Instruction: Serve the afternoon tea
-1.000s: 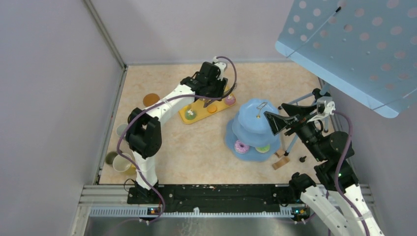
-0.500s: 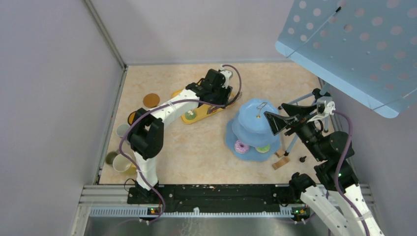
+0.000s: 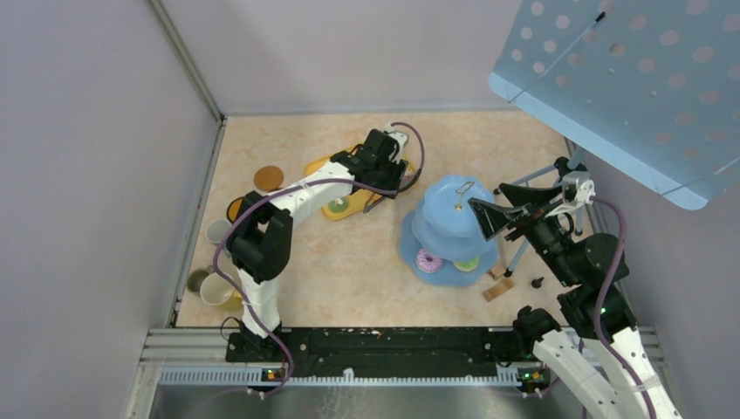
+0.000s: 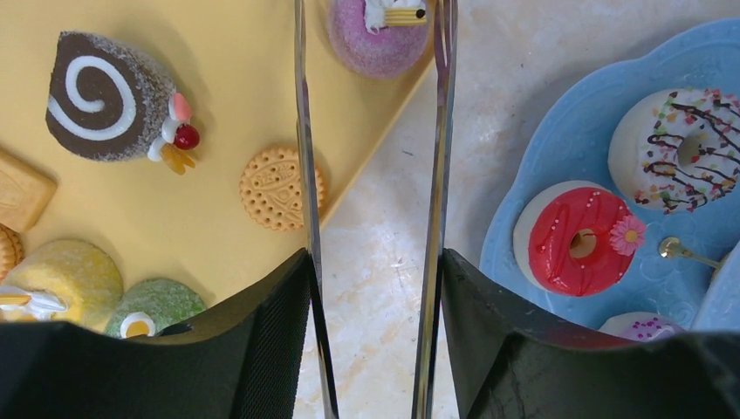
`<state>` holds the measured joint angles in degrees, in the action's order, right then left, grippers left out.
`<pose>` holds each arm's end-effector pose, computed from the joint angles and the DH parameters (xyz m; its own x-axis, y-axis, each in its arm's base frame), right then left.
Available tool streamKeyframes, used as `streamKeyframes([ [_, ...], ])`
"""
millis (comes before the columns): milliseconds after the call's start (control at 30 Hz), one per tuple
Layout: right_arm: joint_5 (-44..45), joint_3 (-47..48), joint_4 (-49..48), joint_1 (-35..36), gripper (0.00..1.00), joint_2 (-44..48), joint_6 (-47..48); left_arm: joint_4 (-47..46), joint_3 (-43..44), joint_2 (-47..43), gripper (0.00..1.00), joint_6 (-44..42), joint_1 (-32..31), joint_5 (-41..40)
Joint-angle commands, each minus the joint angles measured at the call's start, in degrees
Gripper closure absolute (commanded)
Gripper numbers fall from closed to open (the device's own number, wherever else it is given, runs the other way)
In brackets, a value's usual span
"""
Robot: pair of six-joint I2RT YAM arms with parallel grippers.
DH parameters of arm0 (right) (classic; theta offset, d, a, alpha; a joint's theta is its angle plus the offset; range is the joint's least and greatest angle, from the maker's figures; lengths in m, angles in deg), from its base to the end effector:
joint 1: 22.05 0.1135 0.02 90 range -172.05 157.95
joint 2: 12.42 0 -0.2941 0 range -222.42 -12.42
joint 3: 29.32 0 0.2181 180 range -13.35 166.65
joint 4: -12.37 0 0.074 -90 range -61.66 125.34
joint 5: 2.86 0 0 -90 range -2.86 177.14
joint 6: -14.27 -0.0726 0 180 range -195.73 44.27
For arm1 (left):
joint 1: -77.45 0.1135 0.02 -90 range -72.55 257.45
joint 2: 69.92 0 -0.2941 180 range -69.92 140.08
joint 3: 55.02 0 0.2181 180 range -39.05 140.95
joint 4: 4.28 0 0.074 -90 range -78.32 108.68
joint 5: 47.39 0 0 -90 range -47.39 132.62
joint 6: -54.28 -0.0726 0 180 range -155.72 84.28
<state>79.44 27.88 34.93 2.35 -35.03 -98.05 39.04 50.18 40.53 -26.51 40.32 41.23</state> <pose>0.0605 0.0381 0.3808 -0.0252 0.4018 -0.9154 -0.5612 0.7521 0.3456 0.3494 -0.2623 0.2592 -0.6846 0.3176 -0.6561 0.4875 0.8687 -0.0881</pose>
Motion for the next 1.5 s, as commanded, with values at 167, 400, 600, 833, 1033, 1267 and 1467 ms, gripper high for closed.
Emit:
streamKeyframes([
  [167,-0.91,1.12,-2.71,-0.49,0.02,0.35,-0.74,-1.69,-0.14,1.43,0.41,0.51,0.12,-0.81],
  [400,-0.56,1.48,-2.15,-0.47,0.03,0.77,-0.69,0.15,1.62,1.45,0.55,0.12,0.13,-2.46],
  [600,-0.39,1.57,-2.09,-0.47,0.02,0.84,-0.57,1.84,2.76,-3.01,0.62,-0.47,0.18,-5.70],
  [833,-0.56,1.55,-2.26,-0.48,0.03,0.98,-0.73,5.05,3.85,-10.23,0.65,-1.35,0.28,-9.05],
  [1033,-0.43,2.16,-1.68,-0.47,0.03,1.40,-0.61,7.39,-4.21,-22.95,0.65,-4.40,0.62,-5.04],
  [1267,-0.31,2.88,-1.61,-0.48,0.03,1.84,0.02,1.88,-15.49,-40.32,0.65,-8.57,0.11,8.57],
  [1467,0.12,2.63,-1.87,-0.43,0.03,2.42,-0.52,1.52,-15.82,-39.14,0.66,-7.37,-2.47,8.88],
])
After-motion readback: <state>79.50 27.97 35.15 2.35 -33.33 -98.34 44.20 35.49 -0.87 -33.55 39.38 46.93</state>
